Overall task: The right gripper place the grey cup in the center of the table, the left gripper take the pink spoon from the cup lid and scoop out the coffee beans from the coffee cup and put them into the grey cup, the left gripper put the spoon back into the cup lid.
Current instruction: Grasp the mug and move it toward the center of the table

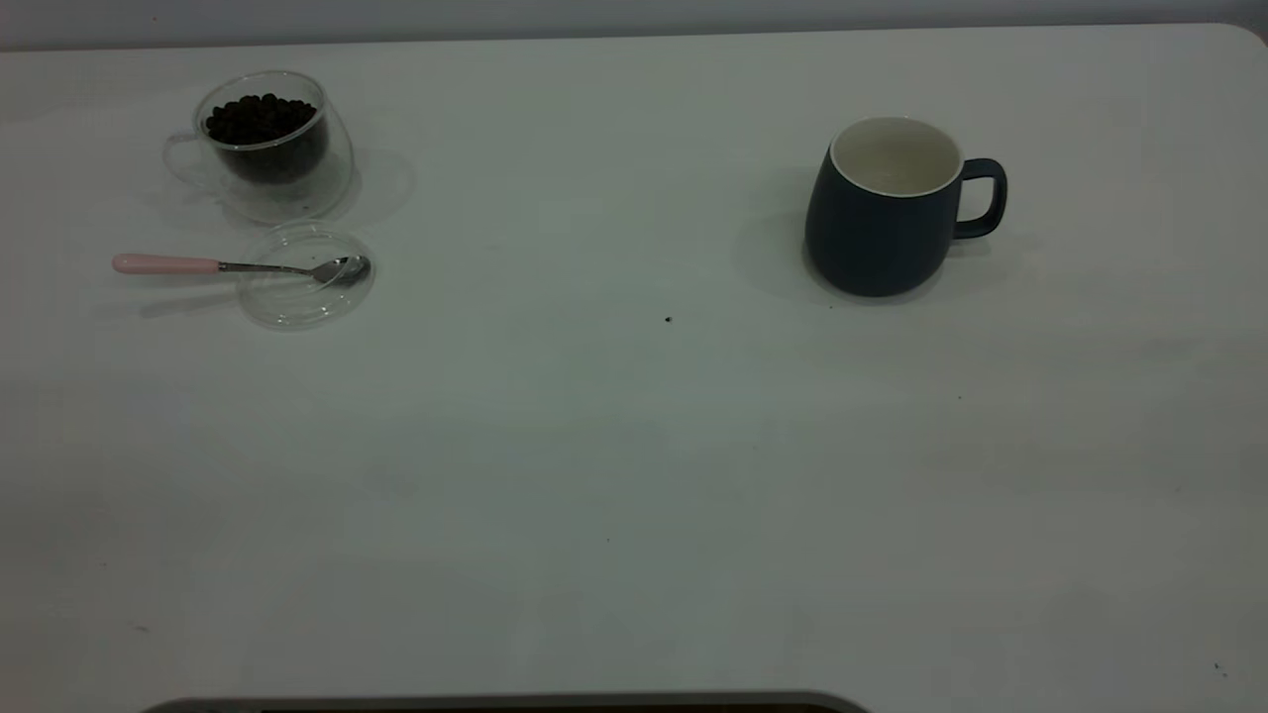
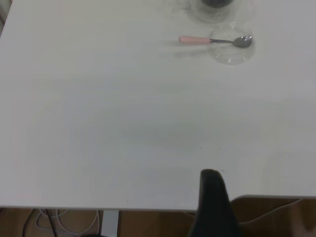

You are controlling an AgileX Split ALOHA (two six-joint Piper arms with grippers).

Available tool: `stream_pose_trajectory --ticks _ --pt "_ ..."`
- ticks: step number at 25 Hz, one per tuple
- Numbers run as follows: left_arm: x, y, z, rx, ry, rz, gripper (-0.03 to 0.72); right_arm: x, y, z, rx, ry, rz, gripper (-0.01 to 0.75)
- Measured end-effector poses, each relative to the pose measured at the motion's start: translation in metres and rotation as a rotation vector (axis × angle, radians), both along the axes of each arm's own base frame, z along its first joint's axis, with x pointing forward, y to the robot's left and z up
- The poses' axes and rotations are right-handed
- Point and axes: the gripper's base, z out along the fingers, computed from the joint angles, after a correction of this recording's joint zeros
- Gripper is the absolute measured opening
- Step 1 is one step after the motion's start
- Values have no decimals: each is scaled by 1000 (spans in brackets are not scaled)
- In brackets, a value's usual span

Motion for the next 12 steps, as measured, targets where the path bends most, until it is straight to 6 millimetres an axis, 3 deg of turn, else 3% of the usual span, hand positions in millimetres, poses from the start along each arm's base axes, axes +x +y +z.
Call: stream_pose_trajectory --ticks 6,9,12 --pt "0 0 0 1 0 -1 582 2 0 2 -33 13 17 590" --pt "0 0 0 1 0 -1 582 12 1 19 -95 53 57 606" --pt "0 0 0 3 0 -2 582 34 3 40 -148 130 85 632"
